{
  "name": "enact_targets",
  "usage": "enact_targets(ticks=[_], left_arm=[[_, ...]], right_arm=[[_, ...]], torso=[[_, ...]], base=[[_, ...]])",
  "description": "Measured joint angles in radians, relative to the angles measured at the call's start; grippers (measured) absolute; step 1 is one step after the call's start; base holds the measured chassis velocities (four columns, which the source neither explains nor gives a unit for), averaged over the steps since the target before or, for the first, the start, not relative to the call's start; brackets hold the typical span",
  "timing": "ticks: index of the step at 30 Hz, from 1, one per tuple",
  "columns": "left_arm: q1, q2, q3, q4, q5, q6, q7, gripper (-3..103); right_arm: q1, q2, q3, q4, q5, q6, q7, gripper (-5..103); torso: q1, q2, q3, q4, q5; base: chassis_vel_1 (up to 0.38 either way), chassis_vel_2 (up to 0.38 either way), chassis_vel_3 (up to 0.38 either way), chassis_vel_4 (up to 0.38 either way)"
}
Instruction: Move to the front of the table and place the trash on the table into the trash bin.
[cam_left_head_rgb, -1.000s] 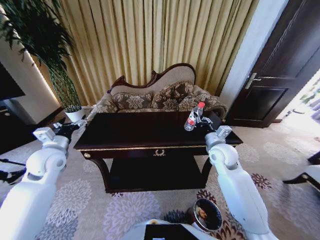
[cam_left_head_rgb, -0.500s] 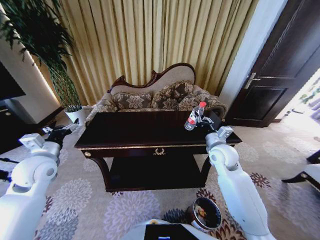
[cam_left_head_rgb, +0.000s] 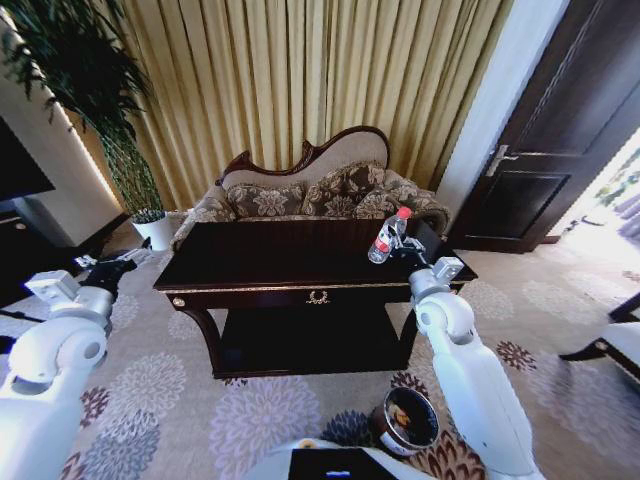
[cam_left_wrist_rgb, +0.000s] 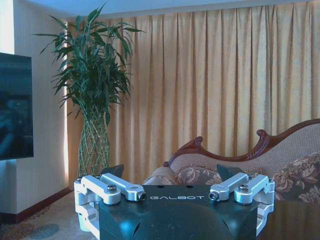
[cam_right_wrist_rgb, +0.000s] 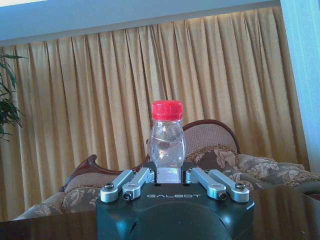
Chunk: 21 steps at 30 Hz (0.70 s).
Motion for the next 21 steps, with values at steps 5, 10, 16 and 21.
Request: enact_targets(ticks=[5,10,16,21], left_arm=[[-0.003,0.0,0.003,0.001,0.0,-0.001,0.001,100],[-0.003,-0.001,0.004,0.001,0.0,-0.001,0.001,100],[0.003,-0.008,0.004,-0.004,0.0,-0.002,0.001,100],[0.005,-0.01,0.003,-0.006,0.001,-0.003,0.001,100]], right_arm=[[-0.006,0.0,0.004,0.003,0.0,0.001,-0.001,22],[-0.008,0.002,0.004,0.004,0.0,0.004,-0.001,22],[-0.017,0.008,0.005,0.007,-0.002,0.007,-0.001,22],[-0.017,0.013,0.0,0.008,-0.004,0.007,0.0,22]], torso=[[0.0,0.0,0.0,0.0,0.0],[0.0,0.0,0.0,0.0,0.0],[0.0,0.0,0.0,0.0001,0.0001],[0.0,0.0,0.0,0.0001,-0.0001]], base=[[0.045,-0.057,-0.04,0.045],[0.103,-0.115,-0.094,0.114],[0.173,-0.148,-0.163,0.147],[0.174,-0.172,-0.146,0.156]])
